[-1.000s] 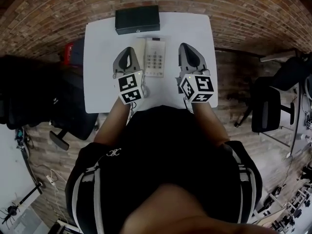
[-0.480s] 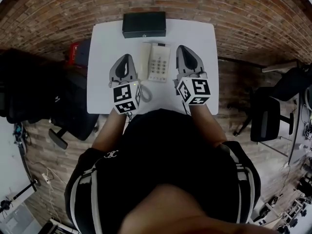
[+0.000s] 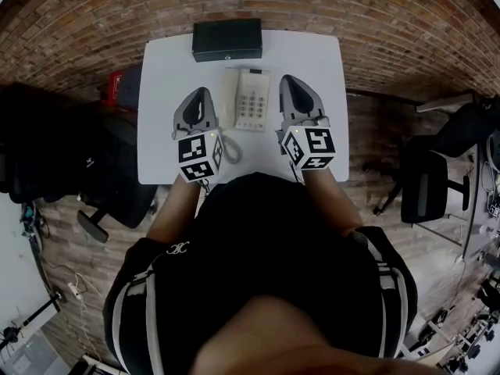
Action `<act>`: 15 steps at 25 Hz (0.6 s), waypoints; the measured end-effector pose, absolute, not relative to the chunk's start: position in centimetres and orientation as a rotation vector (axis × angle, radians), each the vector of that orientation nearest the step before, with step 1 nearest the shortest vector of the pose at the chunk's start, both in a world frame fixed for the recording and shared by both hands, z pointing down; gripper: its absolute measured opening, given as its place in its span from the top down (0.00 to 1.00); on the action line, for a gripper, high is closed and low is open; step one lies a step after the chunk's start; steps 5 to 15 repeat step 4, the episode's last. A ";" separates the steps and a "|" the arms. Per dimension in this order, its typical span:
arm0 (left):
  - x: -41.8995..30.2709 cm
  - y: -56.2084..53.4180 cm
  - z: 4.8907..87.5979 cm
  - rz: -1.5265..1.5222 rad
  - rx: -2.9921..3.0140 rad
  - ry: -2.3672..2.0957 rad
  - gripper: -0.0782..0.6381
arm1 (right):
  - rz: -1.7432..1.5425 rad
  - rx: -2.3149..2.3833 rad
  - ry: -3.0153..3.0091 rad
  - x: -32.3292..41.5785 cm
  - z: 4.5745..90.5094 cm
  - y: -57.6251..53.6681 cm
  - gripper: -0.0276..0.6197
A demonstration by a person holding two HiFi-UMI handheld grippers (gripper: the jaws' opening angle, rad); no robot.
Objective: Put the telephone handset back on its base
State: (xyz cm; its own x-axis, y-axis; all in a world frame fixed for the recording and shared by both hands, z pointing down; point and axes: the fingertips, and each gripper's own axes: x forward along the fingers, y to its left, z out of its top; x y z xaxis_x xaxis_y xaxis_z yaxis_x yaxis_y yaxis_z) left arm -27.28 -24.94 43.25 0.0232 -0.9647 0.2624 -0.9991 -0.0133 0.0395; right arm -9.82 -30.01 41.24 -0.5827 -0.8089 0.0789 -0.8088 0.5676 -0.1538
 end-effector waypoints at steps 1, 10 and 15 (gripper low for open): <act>-27.2 -25.0 43.3 0.236 2.083 -2.040 0.88 | -0.274 -1.439 2.780 -9.8 41.2 -30.0 0.96; -27.1 -25.1 43.3 0.229 2.093 -2.026 0.88 | -0.277 -1.445 2.781 -9.7 41.3 -30.1 0.96; -27.1 -25.1 43.3 0.229 2.093 -2.026 0.88 | -0.277 -1.445 2.781 -9.7 41.3 -30.1 0.96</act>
